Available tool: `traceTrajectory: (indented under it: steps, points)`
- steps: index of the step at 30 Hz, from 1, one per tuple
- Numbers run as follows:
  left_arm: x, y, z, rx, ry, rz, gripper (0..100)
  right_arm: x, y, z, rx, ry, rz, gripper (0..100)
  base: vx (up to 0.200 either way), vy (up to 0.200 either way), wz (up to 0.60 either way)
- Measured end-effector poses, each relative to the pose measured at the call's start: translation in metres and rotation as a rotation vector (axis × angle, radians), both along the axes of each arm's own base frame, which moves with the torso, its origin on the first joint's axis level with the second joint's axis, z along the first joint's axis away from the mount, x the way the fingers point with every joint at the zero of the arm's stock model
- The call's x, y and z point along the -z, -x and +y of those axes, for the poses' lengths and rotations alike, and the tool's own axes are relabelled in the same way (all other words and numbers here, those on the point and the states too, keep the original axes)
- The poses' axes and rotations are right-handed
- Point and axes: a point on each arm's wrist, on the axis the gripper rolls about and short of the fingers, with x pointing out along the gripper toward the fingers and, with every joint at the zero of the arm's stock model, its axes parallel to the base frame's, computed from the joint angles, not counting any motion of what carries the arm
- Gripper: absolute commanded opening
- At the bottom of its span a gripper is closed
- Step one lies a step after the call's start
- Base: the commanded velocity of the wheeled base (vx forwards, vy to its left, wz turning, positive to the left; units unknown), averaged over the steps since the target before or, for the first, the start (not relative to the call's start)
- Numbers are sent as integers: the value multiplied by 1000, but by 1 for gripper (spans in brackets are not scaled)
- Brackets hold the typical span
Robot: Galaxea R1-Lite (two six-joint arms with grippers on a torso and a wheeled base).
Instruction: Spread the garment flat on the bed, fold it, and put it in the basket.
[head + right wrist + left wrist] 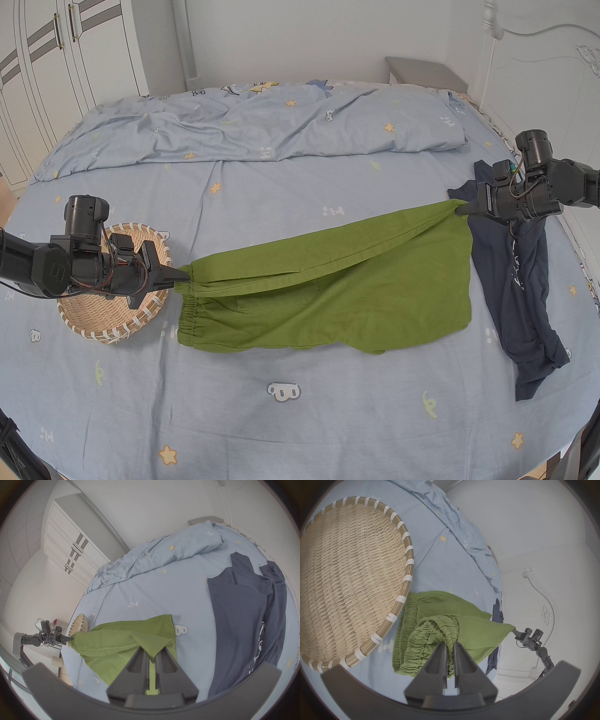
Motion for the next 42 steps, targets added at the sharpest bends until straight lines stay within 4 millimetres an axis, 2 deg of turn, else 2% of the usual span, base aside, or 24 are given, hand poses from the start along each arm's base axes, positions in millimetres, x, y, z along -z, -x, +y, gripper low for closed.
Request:
traceTrajectory:
  steps: [8,21,39,40,42]
  points:
    - [6,4,3,-9,-2,66,0,6,-12,1,-3,-2,1,0,0,0,0]
    - [9,3,9,-29,-3,78,0,24,-29,9,-19,-3,19,0,0,0,0]
    - [18,-10,6,-21,-4,91,0,39,-43,11,-19,-4,40,0,0,0,0]
    - [19,-11,6,-21,-4,91,100,40,-43,11,-19,-4,41,0,0,0,0]
    - [19,-11,6,-21,-4,89,100,41,-44,11,-19,-4,43,0,0,0,0]
